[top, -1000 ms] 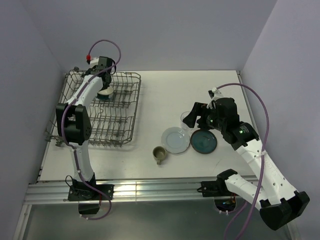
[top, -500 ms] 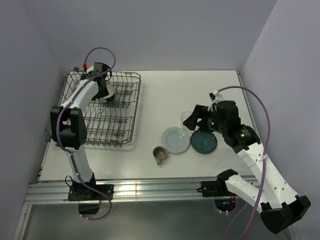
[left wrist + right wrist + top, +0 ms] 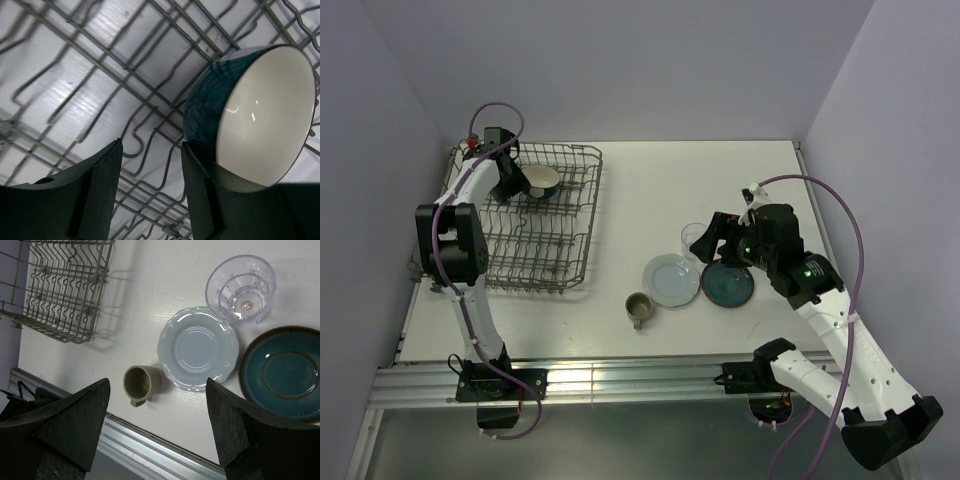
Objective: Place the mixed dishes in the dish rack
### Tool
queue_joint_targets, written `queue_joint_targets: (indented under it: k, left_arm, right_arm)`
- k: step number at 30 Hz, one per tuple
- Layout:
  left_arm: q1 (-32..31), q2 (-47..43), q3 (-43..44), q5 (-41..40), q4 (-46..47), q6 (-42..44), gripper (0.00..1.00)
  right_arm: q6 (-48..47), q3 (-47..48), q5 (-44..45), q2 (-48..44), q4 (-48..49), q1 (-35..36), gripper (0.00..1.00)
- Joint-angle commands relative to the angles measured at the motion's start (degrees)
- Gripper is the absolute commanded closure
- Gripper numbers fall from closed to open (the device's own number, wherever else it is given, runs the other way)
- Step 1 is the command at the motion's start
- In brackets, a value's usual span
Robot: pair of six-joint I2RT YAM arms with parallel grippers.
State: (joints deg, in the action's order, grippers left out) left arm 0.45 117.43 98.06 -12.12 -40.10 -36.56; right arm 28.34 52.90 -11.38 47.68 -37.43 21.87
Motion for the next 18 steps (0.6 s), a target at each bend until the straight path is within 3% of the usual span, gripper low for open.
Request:
queue_joint_targets:
  k: [1,11,18]
  left_arm:
    - [-0.6,2.4,3.2,5.5,3.2,-1.1,0.44]
    - [-0.6,1.7,0.1,8.5,8.0,-2.4,0.46]
    - [-0.6,7.5,9.4,8.4,5.2,-1.9,0.45]
  right_arm:
    - [-1.4,0.1,1.7,-1.5,-0.3,-0.3,0.16]
    - [-2.1,-0.9,1.3,0.3,1.0,-0.3,0.16]
    - [-2.1,-1.1,1.1,2.0,2.0,-0.3,0.16]
